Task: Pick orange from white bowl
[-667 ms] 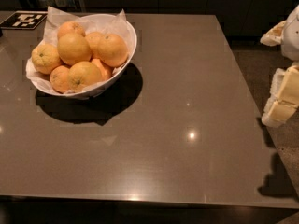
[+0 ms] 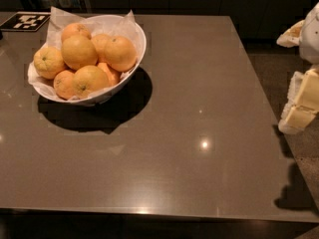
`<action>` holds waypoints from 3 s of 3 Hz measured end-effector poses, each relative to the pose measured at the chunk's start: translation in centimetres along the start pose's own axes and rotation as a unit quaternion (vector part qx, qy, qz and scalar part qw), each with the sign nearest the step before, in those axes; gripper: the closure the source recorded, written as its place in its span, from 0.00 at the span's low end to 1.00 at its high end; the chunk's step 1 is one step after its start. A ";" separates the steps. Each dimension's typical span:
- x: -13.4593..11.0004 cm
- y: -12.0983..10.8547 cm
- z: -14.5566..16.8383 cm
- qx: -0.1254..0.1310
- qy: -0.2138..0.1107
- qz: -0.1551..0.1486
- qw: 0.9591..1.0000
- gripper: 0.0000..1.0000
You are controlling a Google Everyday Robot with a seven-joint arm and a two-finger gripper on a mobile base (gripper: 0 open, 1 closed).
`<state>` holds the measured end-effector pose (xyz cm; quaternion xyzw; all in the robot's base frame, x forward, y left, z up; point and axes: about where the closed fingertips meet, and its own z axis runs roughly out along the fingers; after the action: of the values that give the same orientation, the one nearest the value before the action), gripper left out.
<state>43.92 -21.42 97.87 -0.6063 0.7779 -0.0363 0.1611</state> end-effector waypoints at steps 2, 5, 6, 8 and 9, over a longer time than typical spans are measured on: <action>-7.0 -1.7 -0.1 0.000 -0.002 -0.093 0.996 0.00; -16.8 -3.1 -0.8 0.018 -0.009 -0.188 0.982 0.00; -18.0 -3.2 -1.2 0.028 -0.017 -0.197 0.980 0.00; -25.0 -6.1 0.1 0.034 -0.030 -0.211 0.977 0.00; -25.8 -6.4 0.1 0.042 -0.040 -0.213 0.975 0.00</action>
Offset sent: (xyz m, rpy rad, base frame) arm 0.0453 0.0981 0.0224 -0.1013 0.0142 0.3098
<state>55.36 1.54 104.69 -0.7518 0.6214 -0.0786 0.2061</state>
